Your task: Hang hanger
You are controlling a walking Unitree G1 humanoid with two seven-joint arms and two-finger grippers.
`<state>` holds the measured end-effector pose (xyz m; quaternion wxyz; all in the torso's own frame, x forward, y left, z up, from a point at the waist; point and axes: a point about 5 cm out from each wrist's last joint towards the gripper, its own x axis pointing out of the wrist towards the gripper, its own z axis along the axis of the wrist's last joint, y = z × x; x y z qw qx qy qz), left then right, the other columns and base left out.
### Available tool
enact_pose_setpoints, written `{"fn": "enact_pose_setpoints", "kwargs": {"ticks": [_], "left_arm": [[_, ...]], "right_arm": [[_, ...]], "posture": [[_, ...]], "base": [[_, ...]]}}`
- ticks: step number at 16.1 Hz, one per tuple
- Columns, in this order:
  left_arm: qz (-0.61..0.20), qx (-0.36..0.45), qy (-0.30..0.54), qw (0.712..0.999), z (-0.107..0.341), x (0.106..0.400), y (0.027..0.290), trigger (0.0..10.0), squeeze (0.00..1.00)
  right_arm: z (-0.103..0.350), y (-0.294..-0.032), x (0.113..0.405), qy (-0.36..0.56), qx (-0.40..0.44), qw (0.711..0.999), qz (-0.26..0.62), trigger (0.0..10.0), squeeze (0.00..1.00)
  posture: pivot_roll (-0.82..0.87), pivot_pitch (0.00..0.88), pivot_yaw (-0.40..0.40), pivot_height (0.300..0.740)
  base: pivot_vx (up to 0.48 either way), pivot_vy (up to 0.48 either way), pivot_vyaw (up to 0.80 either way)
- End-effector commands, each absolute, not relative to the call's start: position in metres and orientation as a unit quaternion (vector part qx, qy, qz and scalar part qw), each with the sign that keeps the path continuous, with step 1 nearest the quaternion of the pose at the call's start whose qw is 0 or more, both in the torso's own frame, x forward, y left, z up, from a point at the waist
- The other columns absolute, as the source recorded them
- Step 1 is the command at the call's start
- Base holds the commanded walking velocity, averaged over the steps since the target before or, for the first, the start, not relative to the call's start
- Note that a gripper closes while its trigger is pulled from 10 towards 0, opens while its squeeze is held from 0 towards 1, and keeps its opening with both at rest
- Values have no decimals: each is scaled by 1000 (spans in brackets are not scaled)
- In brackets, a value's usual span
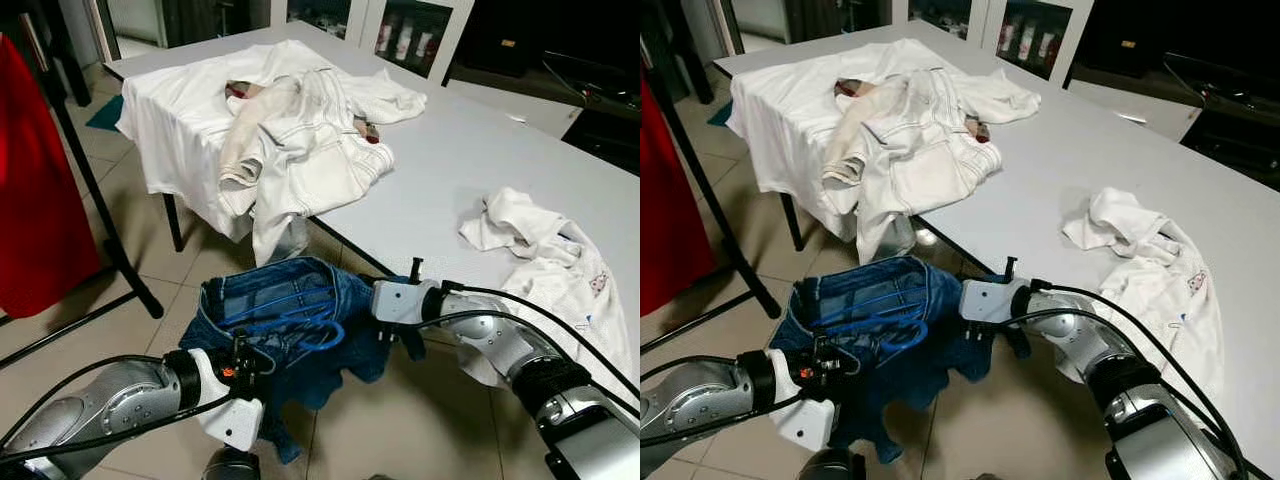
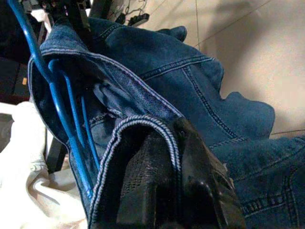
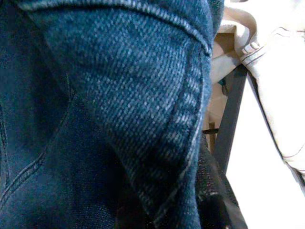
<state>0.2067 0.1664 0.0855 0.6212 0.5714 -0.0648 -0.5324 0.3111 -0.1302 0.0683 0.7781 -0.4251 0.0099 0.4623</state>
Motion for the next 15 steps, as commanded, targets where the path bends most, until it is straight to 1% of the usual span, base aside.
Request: {"fn": "enact_pose_setpoints", "kwargs": {"ticks": [1, 3, 4, 6, 7, 9, 10, 11, 12, 13, 14, 15], "left_arm": [[-562, 583, -41, 586, 74, 198, 170, 0, 0], [-544, 596, -62, 588, 82, 210, 166, 0, 0], [-539, 598, -65, 589, 85, 215, 168, 0, 0], [-544, 595, -62, 589, 88, 216, 173, 0, 0], [-561, 589, -55, 579, 88, 212, 179, 0, 0], [-582, 585, -45, 563, 84, 204, 184, 0, 0], [-597, 583, -41, 550, 82, 198, 187, 0, 0], [-605, 585, -40, 538, 81, 195, 189, 0, 0], [-608, 587, -39, 533, 81, 195, 191, 0, 0], [-609, 592, -36, 527, 81, 195, 195, 0, 0], [-608, 593, -36, 527, 82, 196, 196, 0, 0], [-588, 606, -34, 534, 87, 206, 203, 0, 0]], "right_arm": [[71, -152, 321, 48, -414, 812, 408, 0, 0], [68, -142, 316, 39, -407, 805, 429, 0, 0], [66, -141, 313, 37, -414, 794, 444, 0, 0], [62, -147, 307, 44, -434, 772, 462, 0, 0], [59, -158, 304, 57, -450, 755, 474, 0, 0], [57, -168, 301, 76, -460, 738, 488, 0, 0], [57, -176, 298, 93, -453, 729, 505, 0, 0], [58, -179, 296, 105, -432, 728, 522, 0, 0], [59, -180, 294, 108, -417, 730, 531, 0, 0], [61, -178, 292, 112, -373, 741, 548, 0, 0], [62, -178, 292, 115, -358, 743, 553, 0, 0], [60, -177, 288, 125, -334, 742, 568, 0, 0]], "posture": [[232, 16, -114, 710], [230, 13, -114, 710], [230, 13, -114, 710], [222, 13, -114, 710], [221, 14, -115, 710], [222, 16, -115, 710], [221, 20, -116, 710], [224, 19, -117, 710], [224, 19, -117, 710], [229, 14, -121, 710], [233, 13, -120, 710], [236, 10, -125, 710]], "base": [[0, 0, 0], [0, 0, 0], [0, 0, 0], [0, 0, 0], [0, 0, 0], [0, 0, 0], [0, 0, 0], [0, 0, 0], [0, 0, 0], [0, 0, 0], [0, 0, 0], [0, 0, 0]]}}
